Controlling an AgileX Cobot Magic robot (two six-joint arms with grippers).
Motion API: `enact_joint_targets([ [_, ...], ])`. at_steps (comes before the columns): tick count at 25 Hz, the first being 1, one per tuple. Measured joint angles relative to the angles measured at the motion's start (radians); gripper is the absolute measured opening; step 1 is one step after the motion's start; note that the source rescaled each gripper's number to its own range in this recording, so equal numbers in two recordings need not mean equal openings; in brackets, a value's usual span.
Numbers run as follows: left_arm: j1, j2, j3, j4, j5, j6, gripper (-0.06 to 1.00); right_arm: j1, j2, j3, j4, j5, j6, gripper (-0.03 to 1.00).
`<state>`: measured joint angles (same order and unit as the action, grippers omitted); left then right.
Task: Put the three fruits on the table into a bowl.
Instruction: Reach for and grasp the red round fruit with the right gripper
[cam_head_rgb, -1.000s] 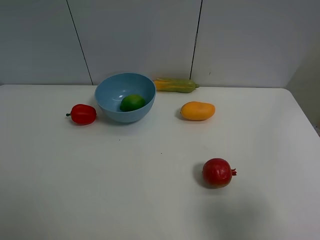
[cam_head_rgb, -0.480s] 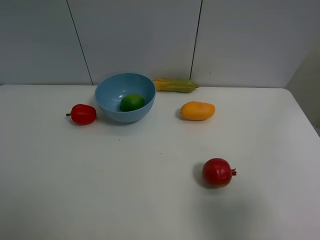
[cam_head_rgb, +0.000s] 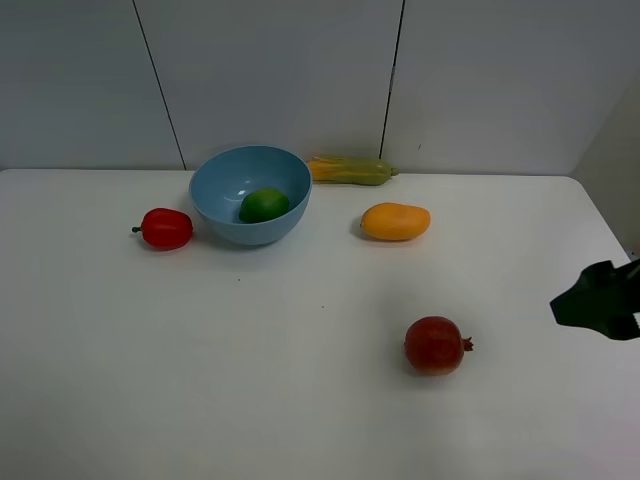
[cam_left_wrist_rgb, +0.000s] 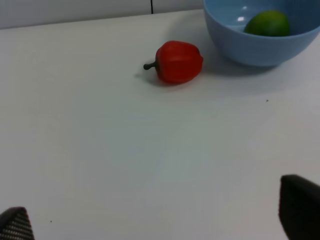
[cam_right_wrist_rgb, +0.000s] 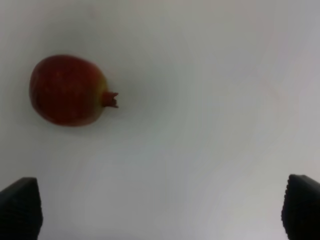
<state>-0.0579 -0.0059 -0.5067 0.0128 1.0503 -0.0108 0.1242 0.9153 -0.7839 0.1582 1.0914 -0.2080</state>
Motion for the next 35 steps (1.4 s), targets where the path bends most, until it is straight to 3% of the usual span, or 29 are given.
enact_joint_targets([
  [5, 0.0, 0.0, 0.0, 0.0, 0.0, 0.0, 0.97, 0.233, 0.23, -0.084, -0.046, -0.011, -0.081, 0.83],
  [14, 0.0, 0.0, 0.0, 0.0, 0.0, 0.0, 0.97, 0.436, 0.386, -0.116, -0.142, -0.015, -0.28, 0.83],
  [21, 0.0, 0.0, 0.0, 0.0, 0.0, 0.0, 0.97, 0.461, 0.388, -0.08, -0.219, -0.041, -0.335, 0.83],
  [26, 0.0, 0.0, 0.0, 0.0, 0.0, 0.0, 0.97, 0.461, 0.394, 0.014, -0.236, -0.138, -0.382, 0.83],
  [27, 0.0, 0.0, 0.0, 0.0, 0.0, 0.0, 0.97, 0.461, 0.394, 0.049, -0.238, -0.207, -0.405, 0.83],
  [30, 0.0, 0.0, 0.0, 0.0, 0.0, 0.0, 0.97, 0.461, 0.395, 0.081, -0.242, -0.295, -0.418, 0.83],
  [35, 0.0, 0.0, 0.0, 0.0, 0.0, 0.0, 0.97, 0.461, 0.43, 0.087, -0.226, -0.356, -0.421, 0.83],
])
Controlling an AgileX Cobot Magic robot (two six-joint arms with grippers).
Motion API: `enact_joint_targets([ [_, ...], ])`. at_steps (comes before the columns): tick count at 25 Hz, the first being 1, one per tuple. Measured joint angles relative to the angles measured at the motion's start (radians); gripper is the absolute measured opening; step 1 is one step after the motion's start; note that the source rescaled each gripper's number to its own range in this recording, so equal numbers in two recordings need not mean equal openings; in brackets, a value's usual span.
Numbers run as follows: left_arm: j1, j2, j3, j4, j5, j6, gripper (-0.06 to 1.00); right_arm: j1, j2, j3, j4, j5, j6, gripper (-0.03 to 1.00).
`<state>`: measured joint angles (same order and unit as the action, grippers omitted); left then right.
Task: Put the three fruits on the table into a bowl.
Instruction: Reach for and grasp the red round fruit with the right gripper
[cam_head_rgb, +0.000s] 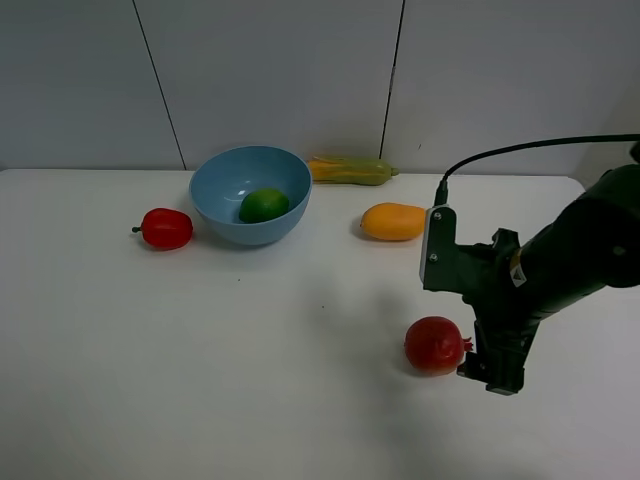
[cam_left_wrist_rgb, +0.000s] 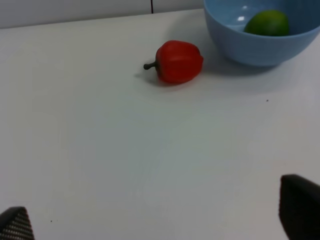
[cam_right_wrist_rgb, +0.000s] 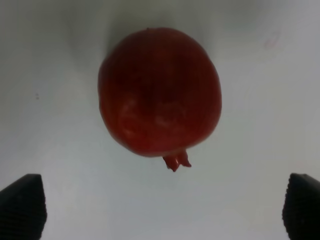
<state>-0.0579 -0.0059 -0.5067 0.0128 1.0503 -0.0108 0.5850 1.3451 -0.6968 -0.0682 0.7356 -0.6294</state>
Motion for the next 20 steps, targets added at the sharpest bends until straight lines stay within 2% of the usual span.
enact_joint_targets([
  [3, 0.0, 0.0, 0.0, 0.0, 0.0, 0.0, 0.97, 0.0, 0.067, 0.002, 0.031, -0.061, -0.007, 0.83],
  [14, 0.0, 0.0, 0.0, 0.0, 0.0, 0.0, 0.97, 0.0, 0.181, 0.002, 0.018, -0.095, -0.008, 0.8],
  [20, 0.0, 0.0, 0.0, 0.0, 0.0, 0.0, 0.97, 0.0, 0.245, 0.002, 0.014, -0.161, -0.008, 0.8],
])
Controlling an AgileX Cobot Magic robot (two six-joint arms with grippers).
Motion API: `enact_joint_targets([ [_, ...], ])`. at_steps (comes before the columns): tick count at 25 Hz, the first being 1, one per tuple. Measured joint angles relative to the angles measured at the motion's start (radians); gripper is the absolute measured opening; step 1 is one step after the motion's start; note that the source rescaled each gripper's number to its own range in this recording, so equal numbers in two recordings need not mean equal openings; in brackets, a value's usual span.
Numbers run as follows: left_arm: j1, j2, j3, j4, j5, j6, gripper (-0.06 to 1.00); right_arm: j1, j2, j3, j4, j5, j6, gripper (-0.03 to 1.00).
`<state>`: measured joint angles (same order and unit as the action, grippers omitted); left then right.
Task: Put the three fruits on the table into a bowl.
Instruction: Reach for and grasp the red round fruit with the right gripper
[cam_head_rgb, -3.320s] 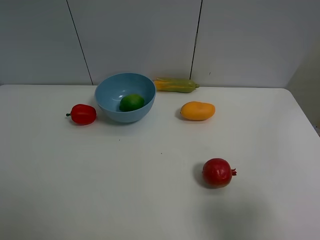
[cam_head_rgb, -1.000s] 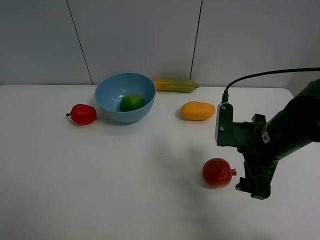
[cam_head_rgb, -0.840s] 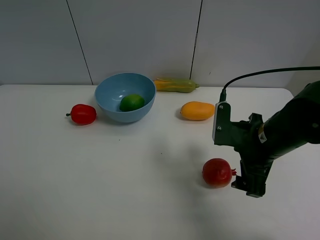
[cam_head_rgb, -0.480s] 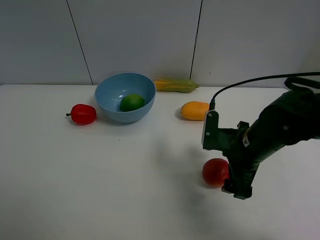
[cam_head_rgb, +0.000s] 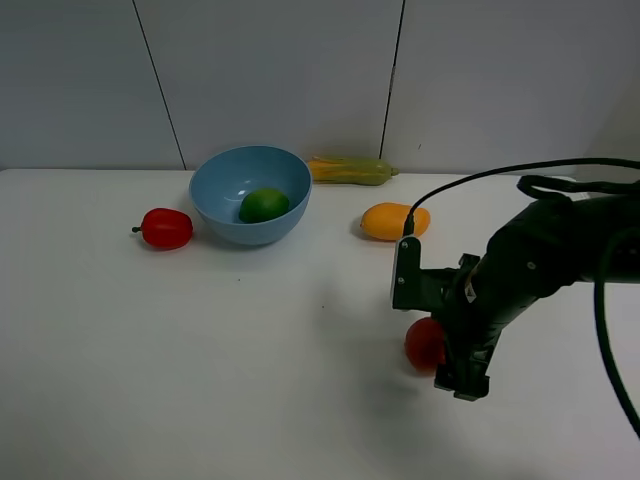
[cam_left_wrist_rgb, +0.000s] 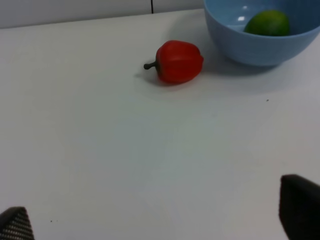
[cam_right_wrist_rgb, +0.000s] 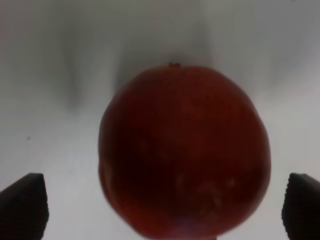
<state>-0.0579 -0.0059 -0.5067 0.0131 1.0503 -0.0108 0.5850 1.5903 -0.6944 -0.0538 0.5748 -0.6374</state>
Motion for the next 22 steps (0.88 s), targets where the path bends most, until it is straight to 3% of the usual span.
enact_joint_targets([
  [15, 0.0, 0.0, 0.0, 0.0, 0.0, 0.0, 0.97, 0.0, 0.118, 0.0, -0.004, -0.105, -0.007, 0.76],
  [18, 0.0, 0.0, 0.0, 0.0, 0.0, 0.0, 0.97, 0.0, 0.125, 0.0, -0.005, -0.105, -0.007, 0.57],
  [20, 0.0, 0.0, 0.0, 0.0, 0.0, 0.0, 0.97, 0.0, 0.125, 0.0, -0.008, -0.105, -0.007, 0.22],
  [21, 0.0, 0.0, 0.0, 0.0, 0.0, 0.0, 0.97, -0.001, 0.125, 0.0, -0.008, -0.104, -0.007, 0.15],
  [22, 0.0, 0.0, 0.0, 0.0, 0.0, 0.0, 0.97, -0.003, 0.125, 0.0, -0.008, -0.1, -0.007, 0.15],
])
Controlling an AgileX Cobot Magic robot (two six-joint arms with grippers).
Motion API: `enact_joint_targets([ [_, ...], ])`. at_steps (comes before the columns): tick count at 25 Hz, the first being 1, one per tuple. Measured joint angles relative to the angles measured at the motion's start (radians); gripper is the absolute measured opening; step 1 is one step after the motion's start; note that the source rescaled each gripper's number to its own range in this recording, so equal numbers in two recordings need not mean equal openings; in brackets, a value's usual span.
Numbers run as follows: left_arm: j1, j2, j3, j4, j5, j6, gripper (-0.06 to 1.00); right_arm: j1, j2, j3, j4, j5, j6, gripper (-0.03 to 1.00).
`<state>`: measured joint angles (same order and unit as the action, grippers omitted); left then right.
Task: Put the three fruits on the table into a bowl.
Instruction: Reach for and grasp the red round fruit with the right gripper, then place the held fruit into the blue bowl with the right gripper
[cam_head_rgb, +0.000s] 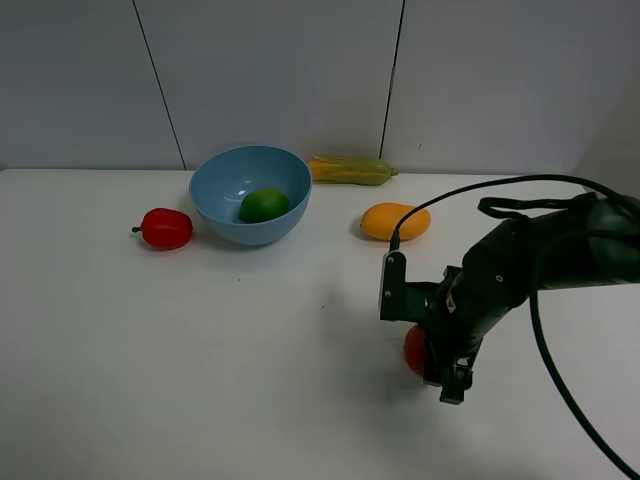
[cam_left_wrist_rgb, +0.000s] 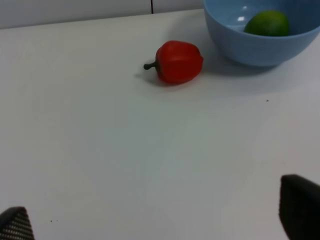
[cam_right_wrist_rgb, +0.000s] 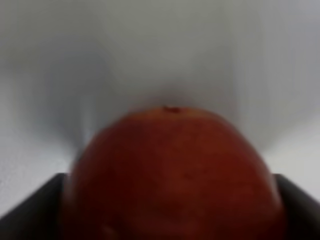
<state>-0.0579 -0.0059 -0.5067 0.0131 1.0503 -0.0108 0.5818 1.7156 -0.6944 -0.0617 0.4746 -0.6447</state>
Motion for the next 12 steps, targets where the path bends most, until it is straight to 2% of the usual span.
enact_joint_targets([
  [3, 0.0, 0.0, 0.0, 0.0, 0.0, 0.0, 0.97, -0.006, -0.005, 0.0, 0.001, 0.029, 0.001, 0.15],
  [6, 0.0, 0.0, 0.0, 0.0, 0.0, 0.0, 0.97, -0.006, -0.043, -0.034, 0.041, 0.096, 0.041, 0.15],
  [9, 0.0, 0.0, 0.0, 0.0, 0.0, 0.0, 0.98, -0.006, -0.124, -0.124, 0.138, 0.159, 0.101, 0.15],
  [12, 0.0, 0.0, 0.0, 0.0, 0.0, 0.0, 0.98, -0.006, -0.194, -0.229, 0.251, 0.178, 0.169, 0.15],
])
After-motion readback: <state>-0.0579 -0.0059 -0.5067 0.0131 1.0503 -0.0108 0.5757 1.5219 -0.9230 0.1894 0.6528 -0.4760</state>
